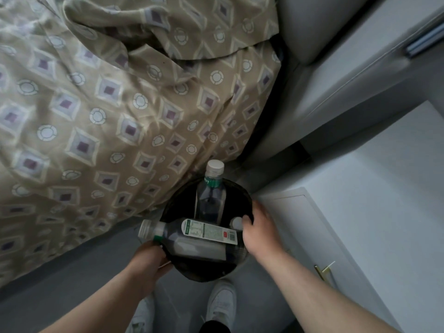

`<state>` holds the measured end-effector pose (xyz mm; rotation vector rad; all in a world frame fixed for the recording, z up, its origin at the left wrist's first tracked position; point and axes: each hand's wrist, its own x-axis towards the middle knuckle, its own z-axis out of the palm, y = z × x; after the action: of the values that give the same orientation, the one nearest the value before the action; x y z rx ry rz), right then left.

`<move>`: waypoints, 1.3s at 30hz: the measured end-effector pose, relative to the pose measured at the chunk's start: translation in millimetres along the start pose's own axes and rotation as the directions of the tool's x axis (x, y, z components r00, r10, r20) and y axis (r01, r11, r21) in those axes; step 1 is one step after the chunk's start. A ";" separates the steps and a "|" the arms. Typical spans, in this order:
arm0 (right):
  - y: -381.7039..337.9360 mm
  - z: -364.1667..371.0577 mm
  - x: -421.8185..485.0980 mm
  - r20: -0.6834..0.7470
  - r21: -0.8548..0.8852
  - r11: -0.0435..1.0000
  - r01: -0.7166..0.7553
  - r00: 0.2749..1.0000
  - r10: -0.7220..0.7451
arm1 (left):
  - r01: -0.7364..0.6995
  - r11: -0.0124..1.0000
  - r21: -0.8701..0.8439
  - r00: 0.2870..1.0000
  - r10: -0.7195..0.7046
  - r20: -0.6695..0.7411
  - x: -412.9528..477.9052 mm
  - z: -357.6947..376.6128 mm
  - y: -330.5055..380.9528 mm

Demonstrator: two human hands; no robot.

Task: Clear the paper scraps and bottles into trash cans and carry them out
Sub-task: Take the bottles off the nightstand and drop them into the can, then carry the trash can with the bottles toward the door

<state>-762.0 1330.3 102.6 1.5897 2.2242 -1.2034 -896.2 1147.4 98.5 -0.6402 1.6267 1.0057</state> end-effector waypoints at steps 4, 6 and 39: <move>-4.7 11.4 30.2 0.045 0.102 0.987 -0.127 0.991 0.123 | -0.014 0.999 -0.029 1.000 0.013 -0.015 7.4 -0.4 -6.2; -7.2 15.3 43.6 0.034 0.093 0.972 -0.215 0.977 0.213 | -0.029 1.000 -0.003 0.999 0.029 -0.019 11.1 -2.2 -9.1; -311.0 -268.9 -268.6 -0.166 0.190 0.980 0.061 0.986 -0.029 | -0.453 0.892 -0.004 0.890 0.452 0.058 -425.3 -163.6 180.5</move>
<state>-828.4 1282.2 586.8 1.7772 2.3137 -1.3885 -1003.4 1061.2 568.9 -0.2177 1.7690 1.3372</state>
